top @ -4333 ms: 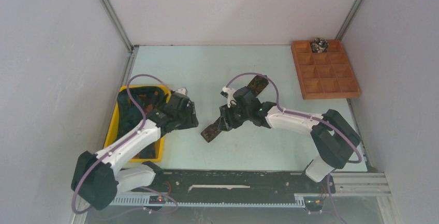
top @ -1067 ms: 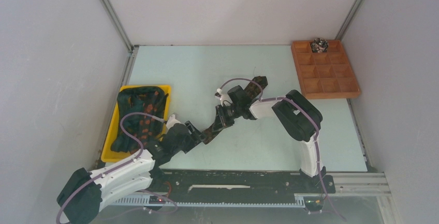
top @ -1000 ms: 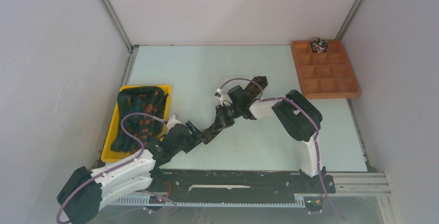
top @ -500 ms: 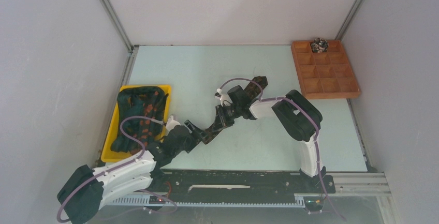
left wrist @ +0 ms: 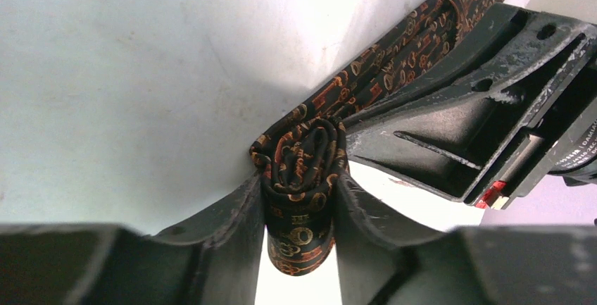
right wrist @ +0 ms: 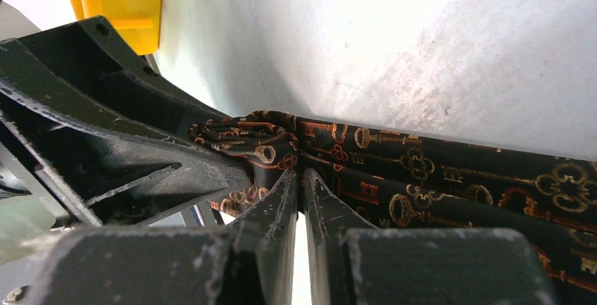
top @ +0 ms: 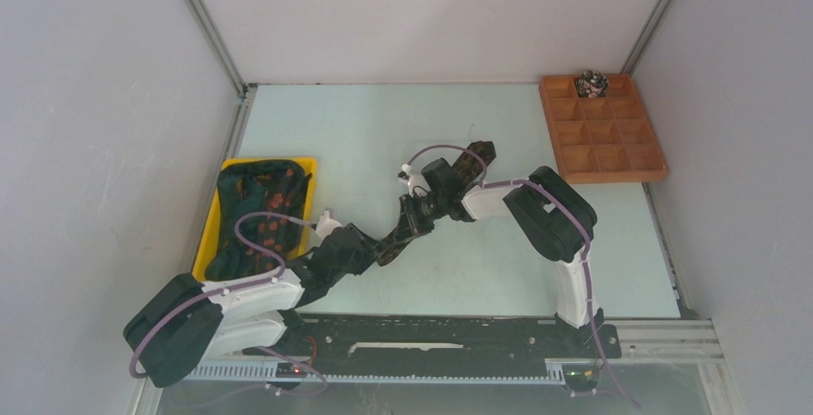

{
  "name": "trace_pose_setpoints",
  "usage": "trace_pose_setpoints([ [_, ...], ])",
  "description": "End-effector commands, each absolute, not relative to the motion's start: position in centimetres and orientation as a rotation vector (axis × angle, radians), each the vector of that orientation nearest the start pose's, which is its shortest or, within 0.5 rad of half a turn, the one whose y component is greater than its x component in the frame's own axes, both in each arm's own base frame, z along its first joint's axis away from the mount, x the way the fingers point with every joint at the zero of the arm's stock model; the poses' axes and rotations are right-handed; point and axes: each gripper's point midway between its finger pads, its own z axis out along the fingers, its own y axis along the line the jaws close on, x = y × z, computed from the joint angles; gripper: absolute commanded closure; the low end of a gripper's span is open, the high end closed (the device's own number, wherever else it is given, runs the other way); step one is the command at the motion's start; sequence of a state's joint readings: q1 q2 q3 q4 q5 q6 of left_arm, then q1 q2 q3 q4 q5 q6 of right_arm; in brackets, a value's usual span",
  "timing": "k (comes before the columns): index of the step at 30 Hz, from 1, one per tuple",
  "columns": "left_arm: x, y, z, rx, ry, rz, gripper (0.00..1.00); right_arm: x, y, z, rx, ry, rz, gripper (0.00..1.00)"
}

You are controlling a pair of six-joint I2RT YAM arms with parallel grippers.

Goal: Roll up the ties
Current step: Roll the tie at the center of the board.

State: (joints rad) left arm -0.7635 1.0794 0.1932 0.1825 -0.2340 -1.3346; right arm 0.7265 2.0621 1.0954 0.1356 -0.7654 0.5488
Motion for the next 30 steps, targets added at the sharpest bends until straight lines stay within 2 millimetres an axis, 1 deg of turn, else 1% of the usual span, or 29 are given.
trace_pose_setpoints([
  [1,19.8,-18.9,0.6,-0.736,2.337,-0.707,0.66,23.4,38.8,1.1,-0.652,2.585,1.406,0.88],
  [5,19.5,-18.8,0.8,-0.697,2.37,-0.671,0.77,23.7,38.7,1.7,-0.65,2.571,1.395,0.86],
  [7,19.1,-18.3,0.8,-0.676,2.392,-0.625,0.8,24.0,38.6,2.3,-0.648,2.555,1.39,0.81],
  [9,18.6,-17.7,0.9,-0.652,2.422,-0.577,0.81,24.5,38.6,3.3,-0.647,2.527,1.37,0.75],
  [12,18.3,-17.3,1.8,-0.585,2.468,-0.506,0.82,25.3,38.0,4.5,-0.643,2.502,1.322,0.67],
  [15,17.6,-16.6,2.3,-0.514,2.52,-0.44,0.83,26.2,37.2,5.3,-0.635,2.482,1.249,0.62],
  [17,17.0,-16.3,2.7,-0.467,2.556,-0.405,0.83,26.3,36.3,5.4,-0.622,2.503,1.185,0.61],
  [20,16.2,-15.6,3.1,-0.393,2.62,-0.329,0.82,26.8,35.3,6.2,-0.589,2.474,1.154,0.59],
  [25,15.5,-14.2,4.0,-0.299,2.709,-0.167,0.82,27.8,32.9,7.0,-0.512,2.45,1.093,0.59],
  [30,14.8,-12.8,4.8,-0.234,2.793,0.017,0.82,28.4,31.3,7.3,-0.453,2.447,1.082,0.59],
])
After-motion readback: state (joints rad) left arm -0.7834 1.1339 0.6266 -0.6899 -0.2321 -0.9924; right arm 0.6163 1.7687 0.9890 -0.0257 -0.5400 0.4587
